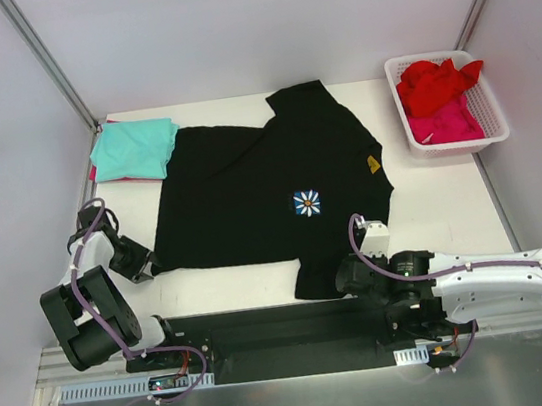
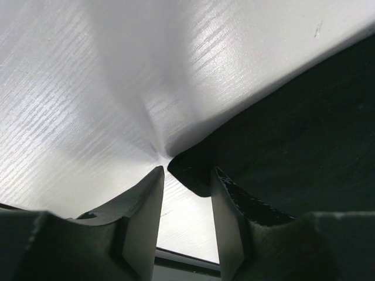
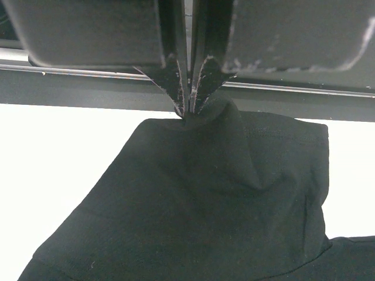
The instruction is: Fold and stack the t-shirts
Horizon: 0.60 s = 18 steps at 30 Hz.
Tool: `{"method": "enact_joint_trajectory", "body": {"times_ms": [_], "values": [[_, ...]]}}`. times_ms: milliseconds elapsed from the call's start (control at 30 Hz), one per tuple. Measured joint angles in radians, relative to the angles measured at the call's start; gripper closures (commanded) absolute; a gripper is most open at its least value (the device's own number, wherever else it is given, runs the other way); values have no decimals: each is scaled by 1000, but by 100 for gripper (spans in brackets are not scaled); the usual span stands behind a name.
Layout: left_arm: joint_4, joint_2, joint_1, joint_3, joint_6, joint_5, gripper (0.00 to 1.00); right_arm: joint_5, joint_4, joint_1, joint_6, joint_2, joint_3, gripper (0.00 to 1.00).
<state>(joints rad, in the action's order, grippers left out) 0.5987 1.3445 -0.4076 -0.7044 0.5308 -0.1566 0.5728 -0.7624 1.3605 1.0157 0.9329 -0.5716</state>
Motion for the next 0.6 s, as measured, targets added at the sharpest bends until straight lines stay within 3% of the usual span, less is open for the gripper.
{"method": "enact_joint_trajectory", "body": {"times_ms": [233,300,333,600], "values": [[-17,23,-4,0,-1,-7,80,-8,11,-4,0,0,8,99],[-19,28,-7,0,-1,-15,90,-10,13,-5,0,-2,11,99],[-20,28,-7,0,-2,-18,100,-10,13,-6,0,-3,13,99],[-25,8,-7,0,-4,-49,100,2,-26,-34,-13,-22,8,99]]}}
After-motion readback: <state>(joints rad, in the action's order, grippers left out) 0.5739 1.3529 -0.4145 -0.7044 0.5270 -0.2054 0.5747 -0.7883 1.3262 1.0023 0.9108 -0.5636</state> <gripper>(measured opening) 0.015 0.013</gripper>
